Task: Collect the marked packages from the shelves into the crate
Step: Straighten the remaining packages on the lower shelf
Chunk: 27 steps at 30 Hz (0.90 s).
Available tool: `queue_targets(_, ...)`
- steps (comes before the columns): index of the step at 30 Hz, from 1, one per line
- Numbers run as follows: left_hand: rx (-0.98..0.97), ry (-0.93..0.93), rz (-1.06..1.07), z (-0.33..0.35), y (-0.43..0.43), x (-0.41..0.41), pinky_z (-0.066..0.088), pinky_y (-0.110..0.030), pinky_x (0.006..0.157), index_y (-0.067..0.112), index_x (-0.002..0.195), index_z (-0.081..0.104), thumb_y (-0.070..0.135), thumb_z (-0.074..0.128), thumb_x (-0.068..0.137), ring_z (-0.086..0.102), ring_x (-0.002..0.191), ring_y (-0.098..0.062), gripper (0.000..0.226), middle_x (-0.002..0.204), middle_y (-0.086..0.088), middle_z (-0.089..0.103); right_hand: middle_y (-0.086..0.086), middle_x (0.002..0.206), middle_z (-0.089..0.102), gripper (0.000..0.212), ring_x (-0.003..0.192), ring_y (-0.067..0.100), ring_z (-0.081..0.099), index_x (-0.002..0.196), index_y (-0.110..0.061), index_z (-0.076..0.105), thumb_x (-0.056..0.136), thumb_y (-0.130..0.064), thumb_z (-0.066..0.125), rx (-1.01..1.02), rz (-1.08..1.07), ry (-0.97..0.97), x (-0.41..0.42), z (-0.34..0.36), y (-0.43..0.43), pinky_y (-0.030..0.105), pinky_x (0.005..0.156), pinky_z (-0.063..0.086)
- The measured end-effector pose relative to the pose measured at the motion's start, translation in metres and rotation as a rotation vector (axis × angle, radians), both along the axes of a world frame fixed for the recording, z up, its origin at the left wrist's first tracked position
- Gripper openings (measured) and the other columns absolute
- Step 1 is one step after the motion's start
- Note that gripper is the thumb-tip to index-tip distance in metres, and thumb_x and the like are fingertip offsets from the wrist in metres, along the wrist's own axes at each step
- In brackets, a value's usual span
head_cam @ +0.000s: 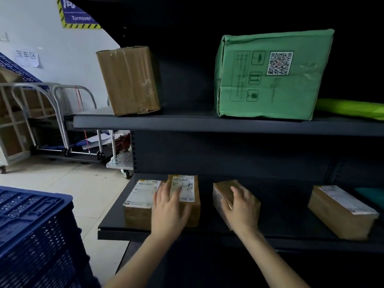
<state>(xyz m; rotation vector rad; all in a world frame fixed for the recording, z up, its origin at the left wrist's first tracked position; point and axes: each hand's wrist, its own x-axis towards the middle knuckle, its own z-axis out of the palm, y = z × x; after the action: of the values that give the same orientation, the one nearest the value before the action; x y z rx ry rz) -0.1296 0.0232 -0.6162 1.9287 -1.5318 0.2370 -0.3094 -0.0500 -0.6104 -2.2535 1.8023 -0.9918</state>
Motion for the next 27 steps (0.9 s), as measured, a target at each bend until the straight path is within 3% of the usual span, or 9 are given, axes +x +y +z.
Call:
queue_targets(2,0.077,-0.064,-0.065,-0.004,-0.007,-0.017,0.001,-0.035,0.119,0.024,0.143,0.033,0.05,0.041,0.092,0.011,0.147,-0.023,0.058,0.158,-0.007,0.018,0.015,0.15,0.025,0.066,0.137,0.032,0.024,0.143,-0.02,0.032,0.088,-0.052,0.048,0.108,-0.072,0.146,-0.018,-0.001,-0.009,0.039,0.111,0.028)
queue_targets(4,0.135,-0.073,-0.099,-0.012,-0.011,-0.027,0.003,-0.034,0.119,0.024,0.145,0.028,0.048,0.041,0.093,0.009,0.147,-0.022,0.058,0.158,-0.005,0.016,0.017,0.153,0.015,0.072,0.139,0.035,0.016,0.145,-0.026,0.026,0.085,-0.06,0.047,0.264,-0.069,0.155,-0.031,-0.003,-0.016,0.04,0.112,0.027)
queue_targets(7,0.174,-0.093,-0.115,-0.022,-0.015,-0.036,0.004,-0.031,0.119,0.021,0.149,0.02,0.044,0.041,0.094,0.011,0.146,-0.02,0.063,0.158,-0.003,0.017,0.014,0.144,0.025,0.068,0.129,0.035,0.028,0.138,-0.03,0.035,0.079,-0.055,0.057,0.334,-0.032,0.047,-0.042,-0.006,-0.023,0.033,0.089,0.041)
queue_targets(10,0.168,-0.114,-0.117,-0.026,-0.018,-0.041,0.004,-0.031,0.119,0.018,0.148,0.024,0.04,0.044,0.094,0.015,0.145,-0.018,0.061,0.155,-0.001,0.023,0.012,0.126,0.043,0.06,0.113,0.032,0.043,0.129,-0.029,0.047,0.076,-0.051,0.061,0.344,-0.043,-0.187,-0.051,-0.008,-0.027,0.028,0.078,0.038)
queue_targets(12,0.153,-0.112,-0.116,-0.027,-0.021,-0.044,0.005,-0.031,0.119,0.017,0.147,0.028,0.038,0.046,0.093,0.018,0.145,-0.018,0.06,0.154,-0.001,0.028,0.01,0.12,0.055,0.051,0.1,0.023,0.054,0.122,-0.022,0.054,0.079,-0.049,0.061,0.43,-0.015,-0.488,-0.054,-0.008,-0.03,0.028,0.077,0.043)
queue_targets(14,0.159,-0.12,-0.111,-0.027,-0.023,-0.048,0.005,-0.031,0.12,0.017,0.147,0.028,0.038,0.046,0.093,0.018,0.144,-0.018,0.06,0.154,0.0,0.028,0.006,0.112,0.062,0.045,0.087,0.014,0.057,0.113,-0.017,0.058,0.082,-0.05,0.058,0.571,0.003,-0.756,-0.054,-0.009,-0.03,0.029,0.07,0.044)
queue_targets(16,0.172,-0.135,-0.105,-0.028,-0.024,-0.05,0.004,-0.031,0.119,0.018,0.148,0.025,0.039,0.044,0.093,0.017,0.145,-0.018,0.061,0.154,0.001,0.026,0.005,0.113,0.061,0.047,0.088,0.015,0.056,0.112,-0.016,0.057,0.084,-0.054,0.053,0.673,-0.013,-0.852,-0.055,-0.012,-0.029,0.031,0.075,0.042)
queue_targets(21,0.181,-0.141,-0.105,-0.028,-0.025,-0.05,0.002,-0.03,0.119,0.018,0.148,0.023,0.037,0.046,0.093,0.015,0.145,-0.018,0.063,0.155,0.0,0.025,0.01,0.125,0.056,0.059,0.108,0.026,0.054,0.122,-0.01,0.055,0.09,-0.057,0.039,0.65,-0.057,-0.732,-0.051,-0.019,-0.026,0.03,0.082,0.04)
queue_targets(27,0.185,-0.149,-0.1,-0.028,-0.025,-0.051,0.003,-0.032,0.12,0.017,0.148,0.024,0.037,0.047,0.092,0.015,0.145,-0.018,0.064,0.155,-0.001,0.025,0.011,0.119,0.06,0.056,0.101,0.025,0.055,0.117,-0.009,0.059,0.093,-0.054,0.035,0.568,-0.006,-0.617,-0.046,-0.021,-0.018,0.028,0.081,0.04)
